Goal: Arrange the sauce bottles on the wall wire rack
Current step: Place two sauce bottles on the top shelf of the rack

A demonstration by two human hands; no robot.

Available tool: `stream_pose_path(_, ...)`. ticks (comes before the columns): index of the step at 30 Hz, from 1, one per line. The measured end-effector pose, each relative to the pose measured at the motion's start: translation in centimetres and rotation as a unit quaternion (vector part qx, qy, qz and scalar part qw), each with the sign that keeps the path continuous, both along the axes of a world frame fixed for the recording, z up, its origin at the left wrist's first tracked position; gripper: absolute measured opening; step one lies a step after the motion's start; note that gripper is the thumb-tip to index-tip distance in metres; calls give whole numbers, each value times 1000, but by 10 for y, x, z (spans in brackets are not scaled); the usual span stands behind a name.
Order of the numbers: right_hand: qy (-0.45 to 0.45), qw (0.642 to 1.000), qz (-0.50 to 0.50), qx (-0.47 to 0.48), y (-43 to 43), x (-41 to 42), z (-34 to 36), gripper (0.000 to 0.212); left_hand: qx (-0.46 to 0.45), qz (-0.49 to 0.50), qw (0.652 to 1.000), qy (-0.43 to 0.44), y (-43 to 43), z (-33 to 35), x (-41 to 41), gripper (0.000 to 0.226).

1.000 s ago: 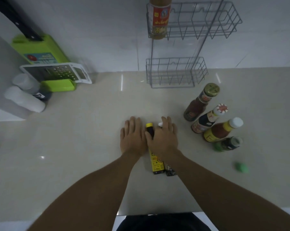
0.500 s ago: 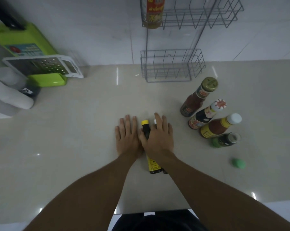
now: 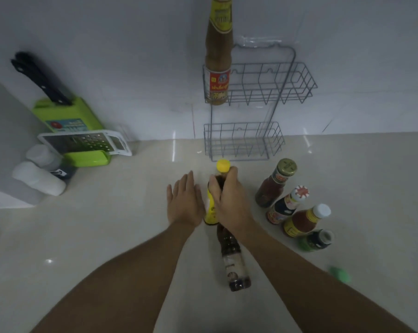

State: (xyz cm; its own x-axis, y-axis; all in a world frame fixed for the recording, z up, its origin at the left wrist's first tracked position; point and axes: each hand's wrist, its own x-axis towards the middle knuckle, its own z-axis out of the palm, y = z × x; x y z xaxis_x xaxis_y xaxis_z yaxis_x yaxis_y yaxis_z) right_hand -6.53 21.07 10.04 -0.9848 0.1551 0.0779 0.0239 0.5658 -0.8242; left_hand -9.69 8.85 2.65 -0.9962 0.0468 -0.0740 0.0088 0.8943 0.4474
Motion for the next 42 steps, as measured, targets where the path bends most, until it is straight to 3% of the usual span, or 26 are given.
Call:
stream_pose_path(9,266,958,-46,-93,40,-106,122,12,149,-12,984,99,38,132,-91,62)
stream_pose_path(16,362,925,-54,-97,63,-174,184,13,231,-7,967,109,59,167,-133,51)
stream_pose_path(23,290,955,3,-60,67,-209,171,15,236,-5,969,71,61,166,-135,49)
stream_pose_path(31,200,973,43,-107,71,-202,145,20,250,-8,965,74,60,163,-137,48)
stream_pose_path(35,146,983,41,-107,75,-194,137,34,255,-17,964,70,59,161,-139,50)
stream_pose_path(42,125,983,5,-132,71,-187,133,38,263,-22,963,58,59,159,-143,51)
